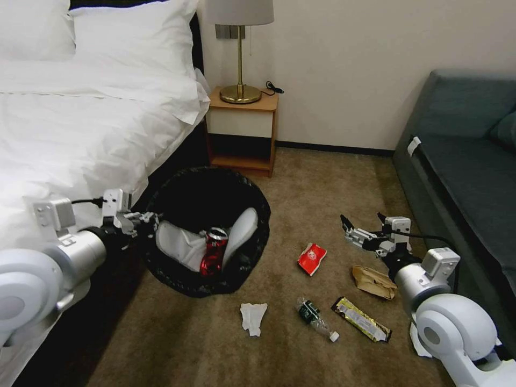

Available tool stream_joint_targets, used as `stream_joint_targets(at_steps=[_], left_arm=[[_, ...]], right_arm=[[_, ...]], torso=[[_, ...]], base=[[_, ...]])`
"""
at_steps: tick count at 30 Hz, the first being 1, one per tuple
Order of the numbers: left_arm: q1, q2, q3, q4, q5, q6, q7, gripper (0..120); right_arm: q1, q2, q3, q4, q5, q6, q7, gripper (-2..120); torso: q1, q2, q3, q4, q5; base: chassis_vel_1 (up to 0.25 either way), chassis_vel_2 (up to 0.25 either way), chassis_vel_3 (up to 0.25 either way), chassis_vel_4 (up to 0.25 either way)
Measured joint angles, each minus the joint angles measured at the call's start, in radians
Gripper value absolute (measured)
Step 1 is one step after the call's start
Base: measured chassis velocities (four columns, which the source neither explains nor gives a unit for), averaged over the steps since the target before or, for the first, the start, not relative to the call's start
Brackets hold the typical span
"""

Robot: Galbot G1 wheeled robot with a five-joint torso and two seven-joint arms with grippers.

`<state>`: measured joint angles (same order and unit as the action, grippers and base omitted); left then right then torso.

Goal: Pick up the trash bin, then pick up the garbage on the floor and place it into the trash bin.

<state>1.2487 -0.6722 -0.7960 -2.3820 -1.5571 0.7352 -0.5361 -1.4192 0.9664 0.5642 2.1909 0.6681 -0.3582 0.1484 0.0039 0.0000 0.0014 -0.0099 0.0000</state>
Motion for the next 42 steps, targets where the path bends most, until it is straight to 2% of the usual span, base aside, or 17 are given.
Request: stream_joint_targets(at_steps=[2,9,10,11,13,14,16,17,19,20,21,22,24,26,30,34,42], left_arm=[[-0.014,0.005,-0.004,0.006,-0.006,0.000,0.001,1],[-0.052,0.010,0.008,0.017,-0.014,0.000,-0.001,1],[-0.065,0.011,0.015,0.020,-0.015,0.000,-0.003,1],[-0.065,0.011,0.015,0.020,-0.015,0.000,-0.003,1],[-0.087,0.012,0.026,0.023,-0.019,0.000,-0.007,1],[-0.087,0.012,0.026,0.023,-0.019,0.000,-0.007,1],[-0.099,0.016,0.029,0.028,-0.024,0.000,-0.008,1],[-0.099,0.016,0.029,0.028,-0.024,0.000,-0.008,1],[-0.115,0.018,0.042,0.035,-0.025,0.000,-0.008,1],[-0.115,0.018,0.042,0.035,-0.025,0.000,-0.008,1],[-0.140,0.019,0.070,0.042,-0.026,0.000,-0.008,1],[-0.140,0.019,0.070,0.042,-0.026,0.000,-0.008,1],[-0.188,0.018,0.123,0.060,-0.029,0.000,-0.007,1],[-0.201,0.018,0.135,0.066,-0.031,0.000,-0.006,1],[-0.213,0.026,0.142,0.076,-0.039,0.000,-0.005,1],[-0.214,0.031,0.149,0.083,-0.039,0.000,-0.003,1],[-0.214,0.035,0.177,0.102,-0.026,0.000,0.016,1]], right_arm=[[0.001,-0.013,0.008,-0.046,-0.002,0.001,-0.067,100],[0.031,-0.044,-0.027,-0.156,0.016,0.005,-0.179,100],[0.050,-0.053,-0.053,-0.205,0.010,0.011,-0.221,100],[0.050,-0.053,-0.053,-0.205,0.010,0.011,-0.221,100],[0.107,-0.066,-0.122,-0.319,-0.012,0.027,-0.321,100],[0.107,-0.066,-0.122,-0.319,-0.012,0.027,-0.321,100],[0.139,-0.071,-0.157,-0.383,-0.025,0.025,-0.403,100],[0.139,-0.071,-0.157,-0.383,-0.025,0.025,-0.403,100],[0.156,-0.073,-0.180,-0.448,-0.049,0.029,-0.470,100],[0.156,-0.073,-0.180,-0.448,-0.049,0.029,-0.470,100],[0.165,-0.069,-0.191,-0.504,-0.077,0.047,-0.518,100],[0.165,-0.069,-0.191,-0.504,-0.077,0.047,-0.518,100],[0.173,-0.060,-0.200,-0.577,-0.110,0.074,-0.569,100],[0.195,-0.054,-0.219,-0.623,-0.123,0.085,-0.591,100],[0.283,-0.032,-0.291,-0.740,-0.149,0.112,-0.664,100],[0.338,-0.013,-0.345,-0.810,-0.157,0.127,-0.688,100],[0.452,0.090,-0.457,-1.040,-0.210,0.177,-0.728,100]], torso=[[0.000,0.000,0.000,0.0001,-0.0001],[0.000,0.000,0.000,0.0000,0.0000],[0.000,0.000,0.000,0.0000,0.0000],[0.000,0.000,0.000,0.0000,0.0000],[0.000,0.000,0.000,0.0001,0.0001],[0.000,0.000,0.000,0.0001,0.0001],[0.000,0.000,0.000,0.0002,0.0001],[0.000,0.000,0.000,0.0002,0.0001],[0.000,0.000,0.000,0.0003,-0.0001],[0.000,0.000,0.000,0.0003,-0.0001],[0.000,0.000,0.000,0.0004,0.0001],[0.000,0.000,0.000,0.0004,0.0001],[0.000,0.000,0.000,-0.0004,-0.0002],[0.000,0.000,0.000,-0.0007,-0.0002],[0.000,0.000,0.000,0.0004,-0.0001],[0.000,0.000,0.000,0.0005,0.0000],[0.000,0.000,0.000,0.0000,-0.0002]], base=[[0.000,0.000,0.000,0.000],[0.000,0.000,0.000,0.000],[0.000,0.000,0.000,0.000],[0.000,0.000,0.000,0.000],[0.000,0.000,0.000,0.000],[0.000,0.000,0.000,0.000],[0.000,0.000,0.000,0.000],[0.000,0.000,0.000,0.000],[0.000,0.000,0.000,0.000],[0.000,0.000,0.000,0.000],[0.000,0.000,0.000,0.000],[0.000,0.000,0.000,0.000],[0.000,0.000,0.000,0.000],[0.000,0.000,0.000,0.000],[0.000,0.000,0.000,0.000],[0.000,0.000,0.000,0.000],[0.000,0.000,0.000,0.000]])
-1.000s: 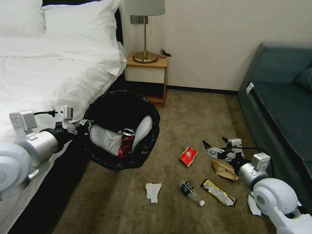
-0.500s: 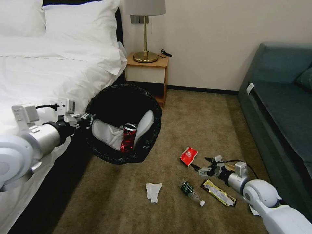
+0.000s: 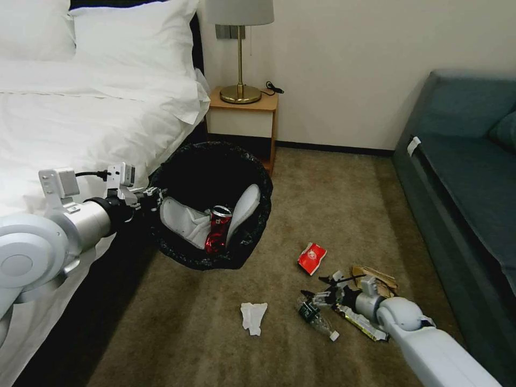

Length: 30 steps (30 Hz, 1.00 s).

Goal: Pick up the trash bin, then pick up the garbage on the floor and place it into the trash bin.

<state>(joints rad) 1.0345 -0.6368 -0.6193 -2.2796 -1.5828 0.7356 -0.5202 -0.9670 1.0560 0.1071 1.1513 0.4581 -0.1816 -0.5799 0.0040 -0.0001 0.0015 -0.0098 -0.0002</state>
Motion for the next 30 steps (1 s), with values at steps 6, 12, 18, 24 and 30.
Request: stream_joint_targets(at_steps=[6,12,18,24,30], left_arm=[[0.001,0.005,0.005,0.013,0.004,0.000,0.009,1],[0.003,0.004,0.005,0.018,0.006,0.000,0.017,1],[0.003,-0.002,0.007,0.022,0.011,0.000,0.023,1],[0.001,-0.001,0.008,0.023,0.015,0.000,0.033,1],[-0.001,0.000,0.008,0.021,0.015,0.000,0.035,1]], right_arm=[[0.035,0.091,-0.016,-0.130,-0.031,0.018,0.009,100],[0.018,0.131,-0.006,-0.198,-0.086,0.045,0.041,100],[0.007,0.159,0.024,-0.225,-0.125,0.059,0.075,100],[-0.002,0.169,0.051,-0.231,-0.149,0.065,0.100,100],[-0.011,0.168,0.060,-0.225,-0.154,0.066,0.134,93]], torso=[[0.000,0.000,0.000,0.0002,0.0003],[0.000,0.000,0.000,-0.0001,0.0001],[0.000,0.000,0.000,0.0000,-0.0003],[0.000,0.000,0.000,0.0004,0.0004],[0.000,0.000,0.000,0.0002,0.0002]], base=[[0.000,0.000,0.000,0.000],[0.000,0.000,0.000,0.000],[0.000,0.000,0.000,0.000],[0.000,0.000,0.000,0.000],[0.000,0.000,0.000,0.000]])
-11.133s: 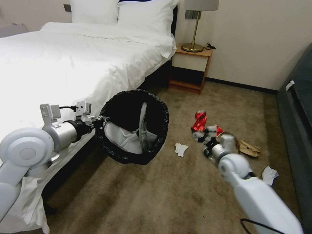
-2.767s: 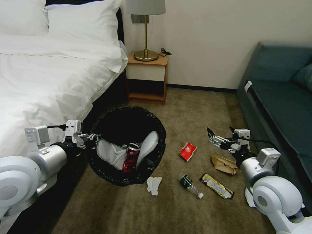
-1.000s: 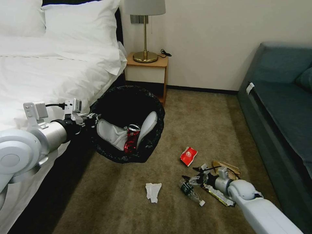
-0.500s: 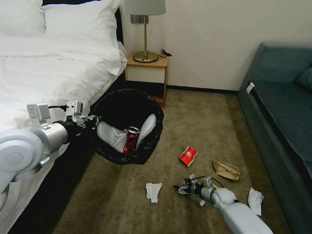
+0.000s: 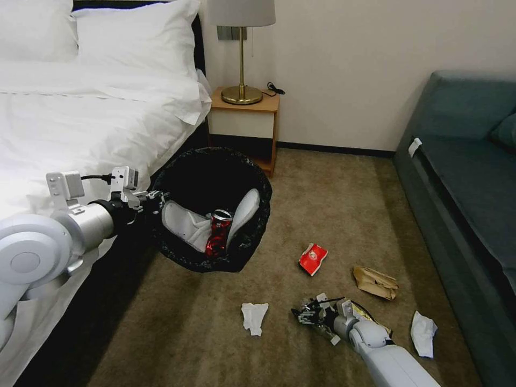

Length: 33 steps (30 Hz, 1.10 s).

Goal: Pick up the trash bin, then pick up the garbage on the floor and place it into the trash bin.

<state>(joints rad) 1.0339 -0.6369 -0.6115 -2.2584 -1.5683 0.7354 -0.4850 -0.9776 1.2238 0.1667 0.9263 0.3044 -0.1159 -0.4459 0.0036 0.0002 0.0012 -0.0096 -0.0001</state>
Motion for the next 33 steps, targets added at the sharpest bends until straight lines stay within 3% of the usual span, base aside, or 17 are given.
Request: stream_joint_targets(at_steps=[13,19,23,25,27,31,33], left_arm=[[0.001,-0.003,-0.003,-0.004,0.001,0.000,0.005,1],[-0.003,-0.005,-0.002,-0.001,0.003,0.000,0.006,1],[-0.007,-0.005,-0.002,0.003,0.003,0.000,0.008,1],[-0.007,-0.005,-0.003,0.002,0.003,0.000,0.008,1],[0.002,-0.005,-0.010,-0.003,0.004,0.000,0.008,1],[0.015,-0.005,-0.022,-0.008,0.005,0.000,0.006,1],[0.023,-0.008,-0.022,-0.012,0.007,0.000,0.000,1]], right_arm=[[-0.008,0.016,0.012,-0.004,-0.025,0.007,0.049,48],[-0.006,0.022,0.019,-0.013,-0.031,0.009,0.051,39],[-0.014,0.018,0.039,0.025,-0.035,0.004,0.074,38],[-0.021,0.008,0.048,0.059,-0.024,-0.006,0.088,37],[-0.037,-0.042,0.079,0.234,0.060,-0.049,0.135,30],[-0.038,-0.073,0.093,0.359,0.112,-0.083,0.165,26],[-0.029,-0.119,0.118,0.508,0.187,-0.127,0.209,26]], torso=[[0.000,0.000,0.000,-0.0006,-0.0007],[0.000,0.000,0.000,-0.0007,-0.0008],[0.000,0.000,0.001,0.0005,0.0021],[0.001,-0.001,0.001,0.0008,0.0029],[0.001,-0.001,0.001,-0.0001,0.0003],[0.001,-0.001,0.001,-0.0003,0.0009],[0.001,-0.001,0.000,0.0003,0.0001]], base=[[0.000,0.000,0.000,0.000],[0.000,0.000,0.000,0.000],[0.000,0.000,0.000,0.000],[0.000,0.000,0.000,0.000],[0.000,0.000,0.000,0.000],[0.000,0.000,0.000,0.000],[0.000,0.000,0.000,0.000]])
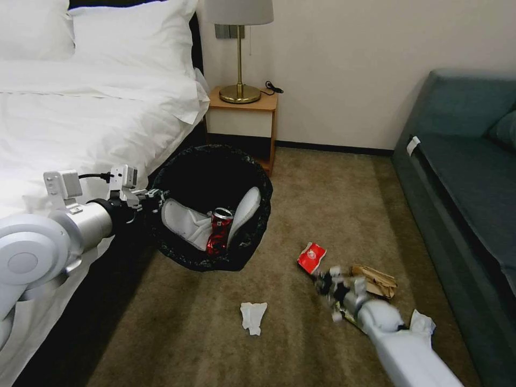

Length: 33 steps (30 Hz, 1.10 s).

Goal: Pick up the trash bin, then pick up the garbage on the floor and place it into the trash bin.

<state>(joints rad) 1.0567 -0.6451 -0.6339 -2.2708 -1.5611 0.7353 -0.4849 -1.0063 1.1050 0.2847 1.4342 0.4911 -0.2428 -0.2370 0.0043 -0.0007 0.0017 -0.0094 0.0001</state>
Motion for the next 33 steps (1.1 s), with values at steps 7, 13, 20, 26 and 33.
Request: stream_joint_targets(at_steps=[7,13,20,26,33], left_arm=[[0.014,-0.003,0.012,-0.002,0.000,0.000,-0.009,1],[0.029,0.002,0.026,0.001,-0.002,0.000,-0.011,1],[-0.003,0.009,0.065,0.026,-0.024,0.000,-0.017,1],[-0.073,-0.017,0.158,0.052,-0.039,0.000,-0.047,1],[-0.155,-0.030,0.231,0.067,-0.066,0.000,-0.082,1]], right_arm=[[0.043,-0.079,0.057,0.260,0.136,-0.078,0.061,26],[0.135,-0.115,0.091,0.417,0.281,-0.120,0.087,26],[0.399,-0.095,0.051,0.497,0.497,-0.165,0.106,26],[0.521,-0.041,-0.005,0.540,0.593,-0.183,0.127,26],[0.557,-0.015,-0.087,0.566,0.619,-0.182,0.113,26]], torso=[[0.000,0.000,0.000,-0.0006,-0.0001],[0.000,0.000,0.000,-0.0005,0.0000],[0.000,0.000,0.000,-0.0002,-0.0001],[0.000,0.000,0.000,-0.0003,-0.0003],[0.000,0.000,0.000,-0.0004,-0.0001]], base=[[0.000,0.000,0.000,0.000],[0.000,0.000,0.000,0.000],[0.000,0.000,0.000,0.000],[0.000,0.000,0.000,0.000],[0.000,0.000,0.000,0.000]])
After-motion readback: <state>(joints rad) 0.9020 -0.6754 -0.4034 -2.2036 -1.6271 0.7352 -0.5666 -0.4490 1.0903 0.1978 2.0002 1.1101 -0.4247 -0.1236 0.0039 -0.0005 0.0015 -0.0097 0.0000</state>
